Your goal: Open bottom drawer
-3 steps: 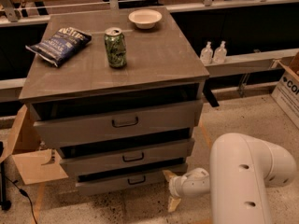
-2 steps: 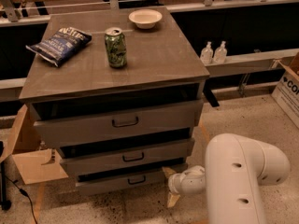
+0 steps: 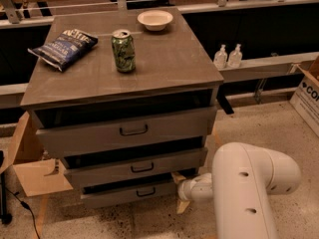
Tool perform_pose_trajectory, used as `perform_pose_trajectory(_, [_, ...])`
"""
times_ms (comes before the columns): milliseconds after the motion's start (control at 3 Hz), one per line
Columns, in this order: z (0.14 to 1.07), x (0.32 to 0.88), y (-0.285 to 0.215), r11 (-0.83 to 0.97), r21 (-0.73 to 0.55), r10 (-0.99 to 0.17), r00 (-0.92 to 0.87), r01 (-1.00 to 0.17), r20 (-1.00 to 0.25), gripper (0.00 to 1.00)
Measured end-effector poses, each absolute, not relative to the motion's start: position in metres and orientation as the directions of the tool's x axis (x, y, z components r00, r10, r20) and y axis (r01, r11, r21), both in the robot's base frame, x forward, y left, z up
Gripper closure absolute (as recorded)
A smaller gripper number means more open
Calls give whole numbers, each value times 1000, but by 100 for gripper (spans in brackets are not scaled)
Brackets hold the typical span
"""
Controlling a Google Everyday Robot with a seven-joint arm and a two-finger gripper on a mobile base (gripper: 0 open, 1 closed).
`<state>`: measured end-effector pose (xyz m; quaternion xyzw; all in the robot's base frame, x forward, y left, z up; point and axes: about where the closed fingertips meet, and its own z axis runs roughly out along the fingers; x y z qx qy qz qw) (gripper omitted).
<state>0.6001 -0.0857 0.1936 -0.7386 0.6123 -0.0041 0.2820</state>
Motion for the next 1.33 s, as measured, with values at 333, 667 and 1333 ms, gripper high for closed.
perform_pose_trajectory(333, [189,608,-75,-101,-437,-901,268,-894,-340,0])
perform_pose_trajectory(667, [181,613,-67,-111,-442,-900,279,-890,-336,0])
perform_pose_trajectory(1333, [174,600,-52,-94,-428,-894,266,-899,-361,40])
